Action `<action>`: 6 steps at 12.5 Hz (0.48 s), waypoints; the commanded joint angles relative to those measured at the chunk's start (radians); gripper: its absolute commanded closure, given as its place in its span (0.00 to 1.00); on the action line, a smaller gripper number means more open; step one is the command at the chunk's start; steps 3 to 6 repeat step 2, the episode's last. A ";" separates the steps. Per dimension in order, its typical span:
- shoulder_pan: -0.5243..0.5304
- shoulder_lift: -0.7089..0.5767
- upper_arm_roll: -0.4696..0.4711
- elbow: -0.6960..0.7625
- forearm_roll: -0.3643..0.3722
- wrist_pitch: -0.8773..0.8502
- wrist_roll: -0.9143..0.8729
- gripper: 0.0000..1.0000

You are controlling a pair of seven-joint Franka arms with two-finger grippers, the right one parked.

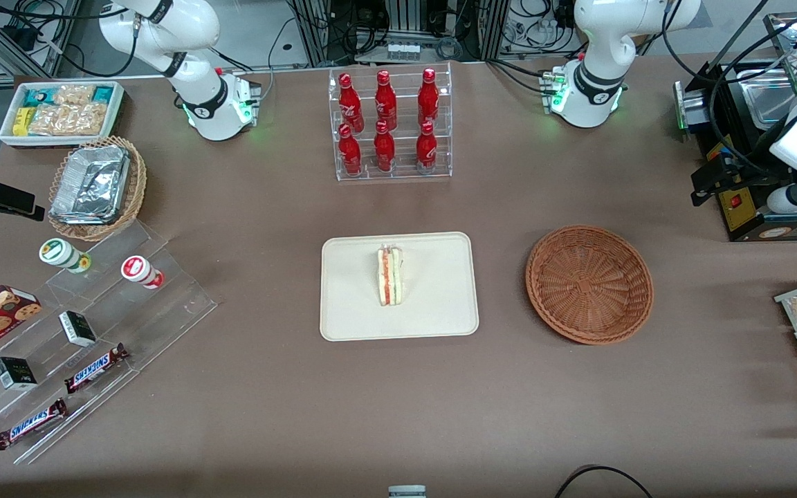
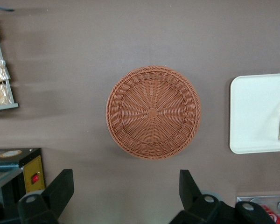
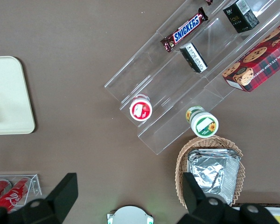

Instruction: Place sandwich from basket to tray

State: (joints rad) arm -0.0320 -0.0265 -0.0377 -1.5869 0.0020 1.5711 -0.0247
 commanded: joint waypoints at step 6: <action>0.027 0.004 -0.010 0.008 0.010 -0.008 0.035 0.00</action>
